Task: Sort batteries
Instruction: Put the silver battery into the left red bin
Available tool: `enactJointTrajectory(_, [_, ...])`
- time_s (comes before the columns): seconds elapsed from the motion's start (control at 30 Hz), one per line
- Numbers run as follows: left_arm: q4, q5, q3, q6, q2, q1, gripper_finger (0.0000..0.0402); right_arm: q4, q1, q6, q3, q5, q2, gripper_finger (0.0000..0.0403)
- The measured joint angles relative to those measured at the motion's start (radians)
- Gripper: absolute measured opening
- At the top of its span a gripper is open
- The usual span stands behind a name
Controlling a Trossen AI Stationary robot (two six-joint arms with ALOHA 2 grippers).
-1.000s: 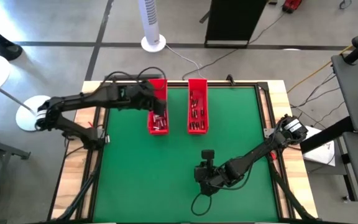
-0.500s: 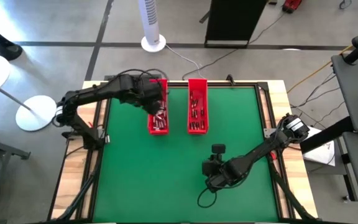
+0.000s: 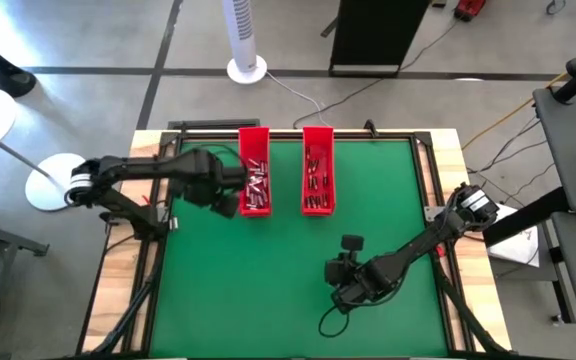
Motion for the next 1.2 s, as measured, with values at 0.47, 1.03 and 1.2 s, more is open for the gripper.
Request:
enactJointTrajectory(0.47, [0.023,0.057,-0.396,0.231,0.011,0.003,0.0195,0.079,-0.001,-0.071,0.0,0.002,0.0,0.0082])
enactJointTrajectory(1.03, [0.111,-0.172,-0.331,0.618,0.227,0.002,0.0253,0.097,-0.002,-0.141,0.0,0.002,0.0,0.0079])
enactJointTrajectory(1.2, [0.111,-0.169,-0.345,0.714,0.299,-0.002,0.0253,0.097,-0.001,-0.139,0.0,0.002,0.0,0.0068])
